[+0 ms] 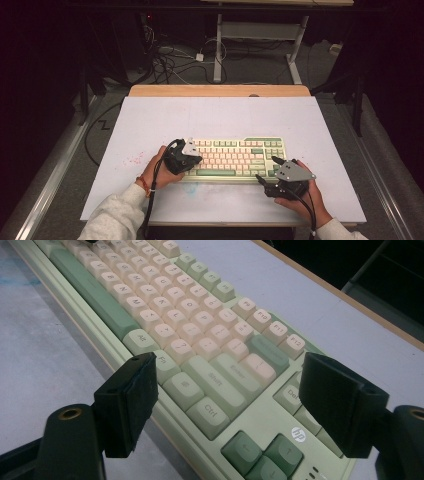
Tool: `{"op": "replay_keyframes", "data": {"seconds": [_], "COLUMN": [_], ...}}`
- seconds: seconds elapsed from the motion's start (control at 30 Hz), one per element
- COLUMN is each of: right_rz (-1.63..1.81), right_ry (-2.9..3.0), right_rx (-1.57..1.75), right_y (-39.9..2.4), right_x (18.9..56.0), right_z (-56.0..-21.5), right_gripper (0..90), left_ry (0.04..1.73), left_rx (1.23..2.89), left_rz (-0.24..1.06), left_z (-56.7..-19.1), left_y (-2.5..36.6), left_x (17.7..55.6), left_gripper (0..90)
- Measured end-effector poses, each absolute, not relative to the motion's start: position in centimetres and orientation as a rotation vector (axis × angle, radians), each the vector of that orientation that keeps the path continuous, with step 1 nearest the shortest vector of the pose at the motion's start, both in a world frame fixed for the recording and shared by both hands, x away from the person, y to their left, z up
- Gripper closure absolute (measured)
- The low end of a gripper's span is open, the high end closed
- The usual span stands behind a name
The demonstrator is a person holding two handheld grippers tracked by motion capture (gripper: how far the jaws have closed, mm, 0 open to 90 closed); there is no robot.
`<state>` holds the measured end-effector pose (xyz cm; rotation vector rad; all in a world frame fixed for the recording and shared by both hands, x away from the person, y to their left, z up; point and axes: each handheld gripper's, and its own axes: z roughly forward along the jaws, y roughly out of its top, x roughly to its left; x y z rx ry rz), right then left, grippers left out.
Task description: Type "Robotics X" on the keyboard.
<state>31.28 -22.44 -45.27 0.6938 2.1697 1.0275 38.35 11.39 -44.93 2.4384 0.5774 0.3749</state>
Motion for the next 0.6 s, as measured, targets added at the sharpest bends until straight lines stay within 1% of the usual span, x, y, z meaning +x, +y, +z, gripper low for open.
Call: {"op": "replay_keyframes", "data": {"seconds": [0.17, 0.6], "right_rz": [1.026, 1.019], "right_ry": [2.17, 2.17], "right_rx": [0.688, 0.692], "right_y": [-22.41, -22.48], "right_x": [31.26, 31.22], "right_z": [-45.25, -45.29], "right_gripper": [23.7, 23.7], "left_ry": [0.61, 0.602], "left_rx": [2.429, 2.438], "left_rz": [0.385, 0.39], "left_z": [-44.94, -45.04], "left_y": [11.84, 11.73], "left_x": [38.76, 38.78], "left_gripper": [87.5, 87.5]}}
